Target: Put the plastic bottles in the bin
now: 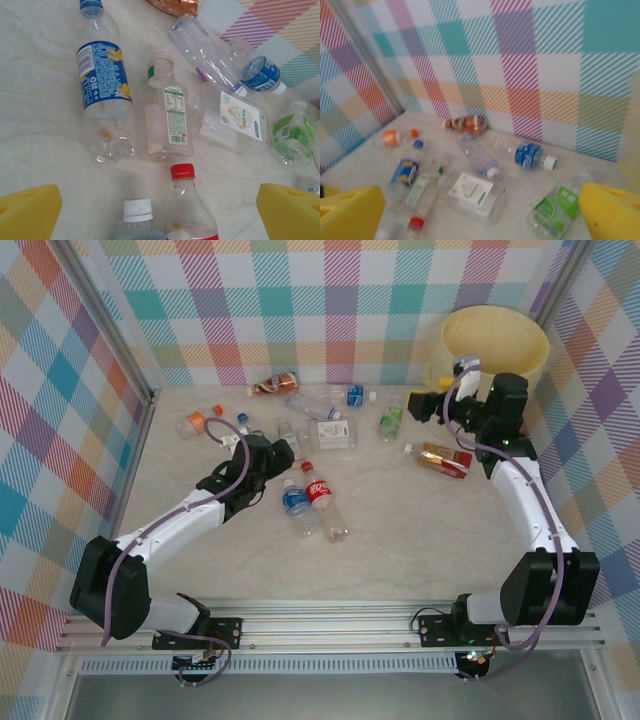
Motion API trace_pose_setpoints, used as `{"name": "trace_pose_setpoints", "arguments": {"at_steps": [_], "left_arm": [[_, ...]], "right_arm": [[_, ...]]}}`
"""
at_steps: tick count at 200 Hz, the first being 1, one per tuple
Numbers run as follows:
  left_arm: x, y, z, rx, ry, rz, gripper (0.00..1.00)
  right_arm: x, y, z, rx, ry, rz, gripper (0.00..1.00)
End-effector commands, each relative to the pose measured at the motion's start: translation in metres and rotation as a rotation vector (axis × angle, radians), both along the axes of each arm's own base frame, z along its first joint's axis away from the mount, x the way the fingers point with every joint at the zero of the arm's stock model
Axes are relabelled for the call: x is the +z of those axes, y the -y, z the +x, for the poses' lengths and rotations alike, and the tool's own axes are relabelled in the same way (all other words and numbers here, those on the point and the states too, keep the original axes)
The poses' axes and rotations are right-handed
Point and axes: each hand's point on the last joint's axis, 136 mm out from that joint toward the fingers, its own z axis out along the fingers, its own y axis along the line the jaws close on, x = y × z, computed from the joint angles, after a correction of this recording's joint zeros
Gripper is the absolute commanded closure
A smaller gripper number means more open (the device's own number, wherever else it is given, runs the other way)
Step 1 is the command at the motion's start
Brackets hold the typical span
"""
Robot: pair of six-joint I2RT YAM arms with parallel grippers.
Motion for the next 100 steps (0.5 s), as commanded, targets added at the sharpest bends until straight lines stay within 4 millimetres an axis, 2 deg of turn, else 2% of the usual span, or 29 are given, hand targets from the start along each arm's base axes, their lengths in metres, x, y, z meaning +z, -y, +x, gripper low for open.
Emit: {"name": "trace_pose_setpoints", "arguments": {"at_steps": [1, 47, 76, 100], "left_arm": [[-0.012, -0.017, -0.005, 0.076, -0.030, 0.007, 0.00], [-0.019, -0.021, -0.007, 0.093, -0.047, -0.001, 0.00], [-0.024, -0.024, -0.010, 0.102, -0.054, -0.001, 0.00], [-0.027, -0.026, -0.011, 0.107, -0.059, -0.001, 0.00]], "right_arm": [[-0.030, -0.025, -0.023, 0.156, 0.017, -0.146, 0.00], [-0.101, -0.042, -0.037, 0.266, -0.117, -0.368, 0.00], [-0.139, -0.038, -0.031, 0.272, -0.180, -0.497, 0.00], [-0.172, -0.025, -0.020, 0.249, -0.238, -0.653, 0.00]]}}
